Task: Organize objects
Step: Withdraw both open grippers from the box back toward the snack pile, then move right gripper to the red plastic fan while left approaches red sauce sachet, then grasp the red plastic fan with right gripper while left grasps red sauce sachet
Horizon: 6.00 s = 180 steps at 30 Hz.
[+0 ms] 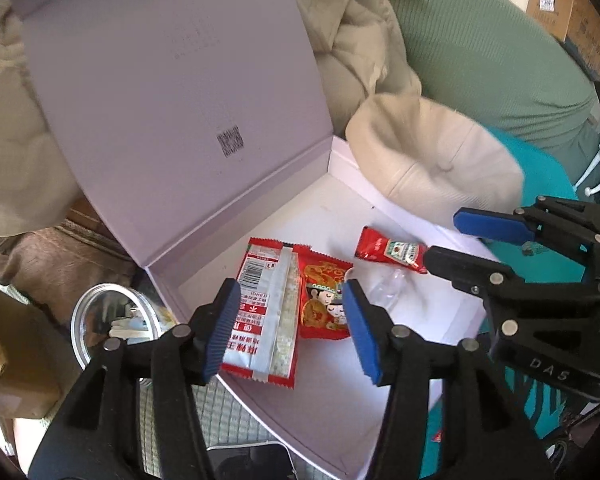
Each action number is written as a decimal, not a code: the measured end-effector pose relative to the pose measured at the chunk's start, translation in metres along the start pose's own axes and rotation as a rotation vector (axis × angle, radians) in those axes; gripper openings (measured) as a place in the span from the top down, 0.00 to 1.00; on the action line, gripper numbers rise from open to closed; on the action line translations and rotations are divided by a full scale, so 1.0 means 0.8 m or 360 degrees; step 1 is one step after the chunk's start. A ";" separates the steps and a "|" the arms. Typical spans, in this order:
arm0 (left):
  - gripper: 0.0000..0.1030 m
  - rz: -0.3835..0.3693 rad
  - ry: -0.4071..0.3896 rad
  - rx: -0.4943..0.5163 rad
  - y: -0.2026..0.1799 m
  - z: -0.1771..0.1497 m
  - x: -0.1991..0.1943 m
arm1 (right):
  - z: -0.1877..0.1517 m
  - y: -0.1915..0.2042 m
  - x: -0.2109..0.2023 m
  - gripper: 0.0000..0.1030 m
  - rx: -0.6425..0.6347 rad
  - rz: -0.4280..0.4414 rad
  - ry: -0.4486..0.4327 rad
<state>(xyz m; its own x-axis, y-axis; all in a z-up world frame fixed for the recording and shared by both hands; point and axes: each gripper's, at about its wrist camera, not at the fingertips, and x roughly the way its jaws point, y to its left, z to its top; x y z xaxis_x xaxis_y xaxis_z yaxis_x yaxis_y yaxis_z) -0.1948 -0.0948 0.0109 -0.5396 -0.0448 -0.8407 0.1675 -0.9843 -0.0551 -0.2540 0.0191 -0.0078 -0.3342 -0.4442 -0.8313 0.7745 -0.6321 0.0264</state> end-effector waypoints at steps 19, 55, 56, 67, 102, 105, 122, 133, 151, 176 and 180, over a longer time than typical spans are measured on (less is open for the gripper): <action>0.29 0.0061 -0.0286 -0.0067 -0.001 -0.019 -0.125 | -0.002 0.024 -0.117 0.47 0.0013 -0.0020 -0.0279; 0.20 0.0040 -0.0443 -0.0182 -0.021 -0.155 -0.226 | -0.121 0.085 -0.219 0.37 0.0036 -0.0106 -0.0383; 0.20 0.0044 -0.0441 -0.0174 -0.024 -0.159 -0.226 | -0.127 0.085 -0.219 0.37 0.0046 -0.0113 -0.0380; 0.20 0.0023 -0.0354 -0.0129 -0.051 -0.197 -0.210 | -0.182 0.080 -0.216 0.37 0.0111 -0.0127 -0.0310; 0.20 -0.0026 -0.0015 -0.0091 -0.088 -0.221 -0.086 | -0.251 0.029 -0.124 0.37 0.0278 -0.0040 -0.0083; 0.20 -0.0030 0.0012 -0.0087 -0.087 -0.219 -0.074 | -0.252 0.025 -0.112 0.37 0.0283 -0.0026 -0.0059; 0.20 -0.0059 0.0151 -0.0058 -0.090 -0.205 -0.017 | -0.248 -0.001 -0.050 0.37 0.0311 0.0026 0.0081; 0.20 -0.0084 0.0194 -0.0055 -0.094 -0.196 0.003 | -0.246 -0.014 -0.031 0.62 0.0301 0.0068 0.0093; 0.20 -0.0247 0.0169 0.0152 -0.159 -0.187 0.023 | -0.273 -0.051 -0.059 0.69 0.0428 -0.0028 0.0050; 0.61 -0.0231 0.0016 0.0333 -0.174 -0.211 0.004 | -0.275 -0.041 -0.063 0.69 0.0405 -0.0083 0.0092; 0.61 -0.0302 0.0048 0.0314 -0.173 -0.218 -0.004 | -0.276 -0.038 -0.067 0.69 0.0398 -0.0083 0.0085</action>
<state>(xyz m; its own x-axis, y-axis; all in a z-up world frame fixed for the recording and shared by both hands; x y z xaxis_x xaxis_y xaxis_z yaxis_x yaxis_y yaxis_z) -0.0728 0.0711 -0.0727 -0.5206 0.1459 -0.8412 -0.1001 -0.9889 -0.1096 -0.1406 0.2023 -0.0867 -0.3360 -0.3769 -0.8632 0.5981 -0.7934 0.1137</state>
